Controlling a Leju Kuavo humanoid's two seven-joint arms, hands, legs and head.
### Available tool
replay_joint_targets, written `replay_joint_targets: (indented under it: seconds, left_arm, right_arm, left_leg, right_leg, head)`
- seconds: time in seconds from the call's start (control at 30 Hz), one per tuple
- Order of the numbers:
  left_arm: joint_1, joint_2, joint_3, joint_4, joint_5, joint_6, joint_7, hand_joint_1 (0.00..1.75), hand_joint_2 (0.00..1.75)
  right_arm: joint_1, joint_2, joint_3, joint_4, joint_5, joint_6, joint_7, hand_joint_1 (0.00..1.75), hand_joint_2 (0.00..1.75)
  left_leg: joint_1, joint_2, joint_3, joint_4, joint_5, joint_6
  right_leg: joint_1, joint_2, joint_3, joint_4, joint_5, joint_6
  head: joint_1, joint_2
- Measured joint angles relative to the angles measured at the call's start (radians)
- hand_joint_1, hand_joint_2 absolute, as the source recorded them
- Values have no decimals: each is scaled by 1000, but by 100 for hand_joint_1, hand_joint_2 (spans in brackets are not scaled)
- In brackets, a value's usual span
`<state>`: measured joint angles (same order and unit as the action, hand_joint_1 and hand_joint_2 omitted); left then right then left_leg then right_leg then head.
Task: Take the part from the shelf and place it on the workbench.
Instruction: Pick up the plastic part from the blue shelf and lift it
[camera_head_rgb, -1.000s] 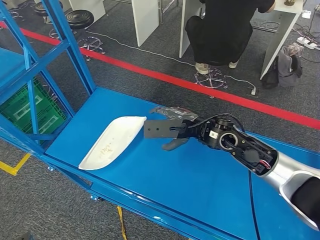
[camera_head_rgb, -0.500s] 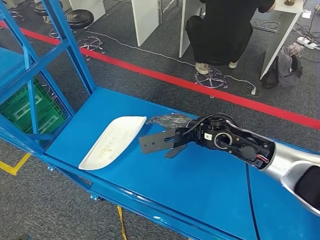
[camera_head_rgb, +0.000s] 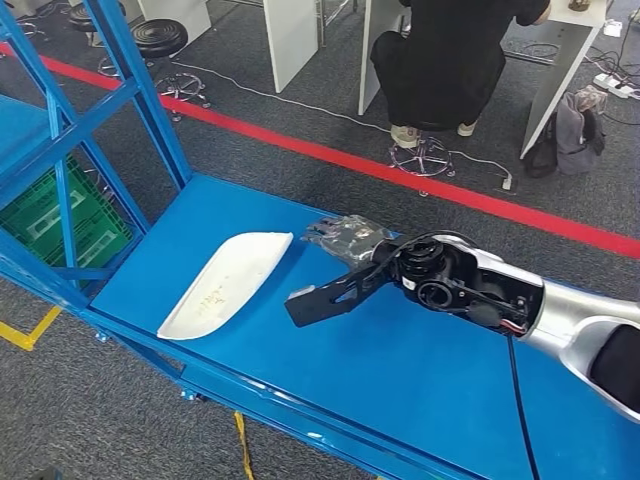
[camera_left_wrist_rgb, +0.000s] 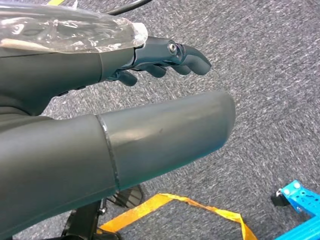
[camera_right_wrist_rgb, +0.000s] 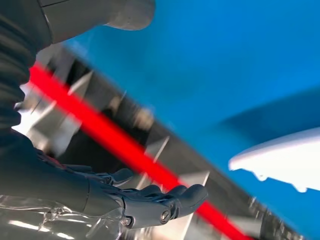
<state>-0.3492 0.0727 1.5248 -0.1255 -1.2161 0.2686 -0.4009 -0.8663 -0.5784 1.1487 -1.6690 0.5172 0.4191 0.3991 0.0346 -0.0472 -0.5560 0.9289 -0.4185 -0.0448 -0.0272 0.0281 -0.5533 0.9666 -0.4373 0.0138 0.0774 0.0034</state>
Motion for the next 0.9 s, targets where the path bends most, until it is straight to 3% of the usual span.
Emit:
replay_joint_targets:
  seconds: [0.23,0.47,0.6,0.9]
  left_arm:
    - [-11,-7,0,0,-38,1,4,0,0]
    - [-20,-15,0,0,-54,1,5,0,0]
    - [-23,-18,0,0,-60,1,12,0,0]
    - [-30,-21,0,0,-69,1,20,0,0]
  right_arm:
    - [3,0,34,41,387,0,-115,0,175]
    - [23,0,34,81,696,-29,-151,0,175]
    - [38,2,18,95,749,-45,-159,0,175]
    - [69,47,-60,168,628,-163,-169,0,175]
  left_leg:
    - [0,0,0,0,0,0]
    - [0,0,0,0,0,0]
    - [0,0,0,0,0,0]
    - [0,0,-1,0,0,0]
  right_leg:
    - [0,0,0,0,0,0]
    - [0,0,0,0,0,0]
    - [0,0,0,0,0,0]
    - [0,-1,0,0,0,0]
  head:
    - [0,0]
    - [0,0]
    - [0,0]
    - [0,0]
